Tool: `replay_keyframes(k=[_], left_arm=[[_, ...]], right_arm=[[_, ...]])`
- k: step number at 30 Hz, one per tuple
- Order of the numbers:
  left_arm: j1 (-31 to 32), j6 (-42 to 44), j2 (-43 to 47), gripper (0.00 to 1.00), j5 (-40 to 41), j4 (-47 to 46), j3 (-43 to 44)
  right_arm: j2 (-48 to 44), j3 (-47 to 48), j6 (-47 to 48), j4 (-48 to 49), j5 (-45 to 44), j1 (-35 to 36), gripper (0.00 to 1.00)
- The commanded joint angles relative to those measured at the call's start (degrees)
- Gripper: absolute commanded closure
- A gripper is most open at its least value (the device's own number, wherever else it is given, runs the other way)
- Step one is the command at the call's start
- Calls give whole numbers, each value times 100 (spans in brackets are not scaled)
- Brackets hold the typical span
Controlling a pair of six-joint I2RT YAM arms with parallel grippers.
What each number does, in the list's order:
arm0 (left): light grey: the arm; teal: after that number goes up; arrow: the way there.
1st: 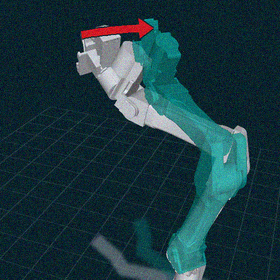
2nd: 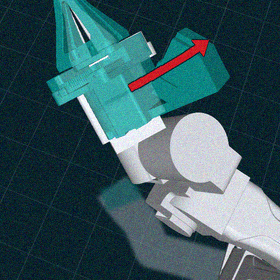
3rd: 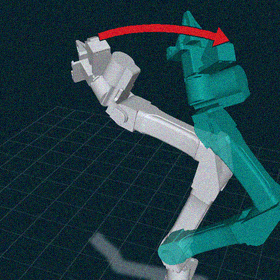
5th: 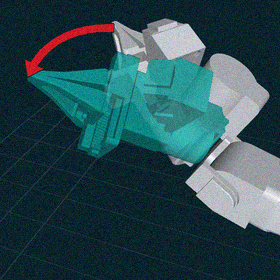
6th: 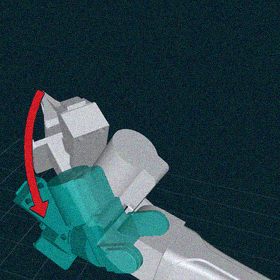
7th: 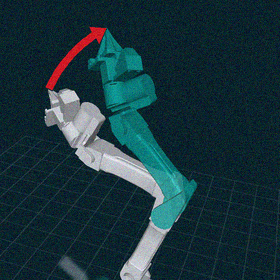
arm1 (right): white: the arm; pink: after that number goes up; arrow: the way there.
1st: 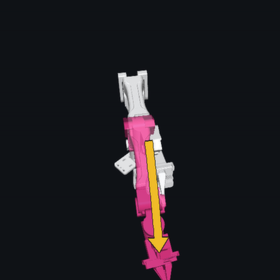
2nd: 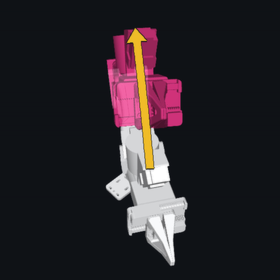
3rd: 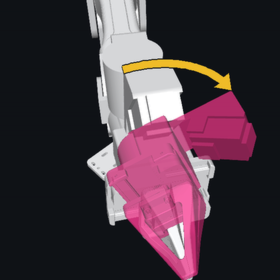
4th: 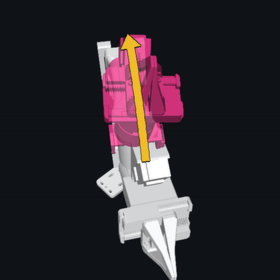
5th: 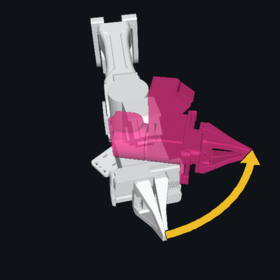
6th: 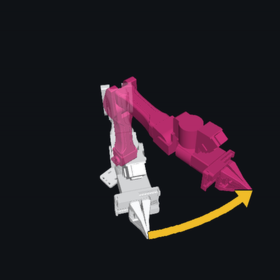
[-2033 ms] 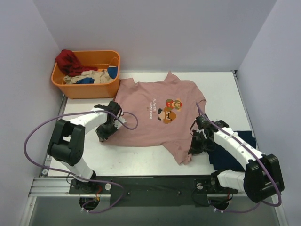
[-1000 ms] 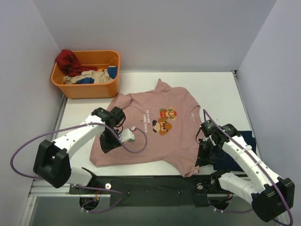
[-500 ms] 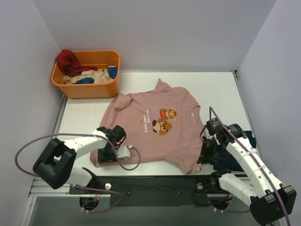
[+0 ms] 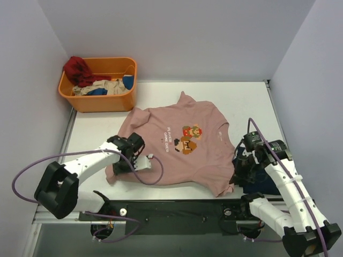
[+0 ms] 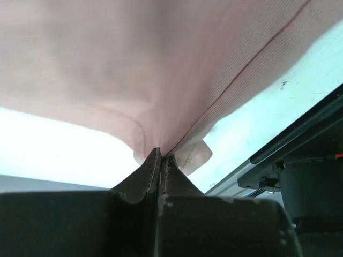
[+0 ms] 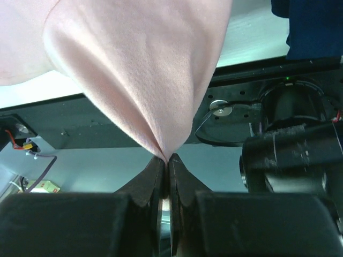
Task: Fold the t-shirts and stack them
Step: Grap the side of the flattened tshirt closest away from the robot with both arms
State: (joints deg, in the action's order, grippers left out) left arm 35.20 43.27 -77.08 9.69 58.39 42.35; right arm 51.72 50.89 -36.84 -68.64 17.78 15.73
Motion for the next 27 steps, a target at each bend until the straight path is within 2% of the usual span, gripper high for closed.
replay_keyframes(k=[1,4,6,9,12,13,14,15,16,17,18,19,20,21,22,23,24,25,27], left_arm=[[-22,-143,334,100,-267,1347,1309],[-13,-55,439,100,-327,2243,2038],[-13,50,614,100,-276,2448,2268],[-31,243,799,100,478,2265,2383],[-66,270,756,100,718,2116,2672],[-75,209,730,100,1057,1906,2700],[-136,209,721,100,1305,990,2648],[-171,383,651,100,1820,459,2621],[-258,515,528,100,2000,-930,2586],[-346,786,214,100,2236,-1579,2629],[-373,858,-7,100,2308,-2812,2960],[-426,876,-592,100,2448,-3294,3668],[-444,824,-902,100,2537,-3664,4110],[-513,667,-1584,100,2581,-3703,5229],[-558,622,-1852,100,2538,-3799,5736],[-610,613,-2385,100,2503,-3974,6776],[-620,613,-2678,100,2485,-4071,7248],[-628,726,-3159,100,2476,-4142,8340],[-620,841,-3994,100,2476,-4186,9897]], right_arm=[[-84,772,-8,-1246,-222,-35,100],[-83,1403,19,-1739,-336,-43,100],[-101,1798,-7,-1863,-477,-61,100],[21,2389,-253,-1855,-766,-184,100],[110,2820,-306,-1837,-899,-193,100],[214,2908,-158,-1793,-1038,-245,100],[311,2987,-9,-1489,-1283,-298,100],[599,3170,375,-1268,-1347,-516,100],[759,3320,571,-587,-1339,-675,100],[1213,3644,938,-145,-1269,-1155,100],[1443,3830,1011,581,-1007,-1481,100],[1976,4327,986,1093,-770,-2059,100],[2469,4585,873,1995,-602,-2239,100],[2683,5257,680,2360,-661,-2441,100],[3146,5595,678,3078,-862,-2469,100],[3351,6399,704,3346,-934,-2478,100],[3797,6876,713,3818,-1030,-2513,100],[4019,7630,661,4006,-996,-2565,100],[4695,8904,312,4507,-786,-2802,100]])
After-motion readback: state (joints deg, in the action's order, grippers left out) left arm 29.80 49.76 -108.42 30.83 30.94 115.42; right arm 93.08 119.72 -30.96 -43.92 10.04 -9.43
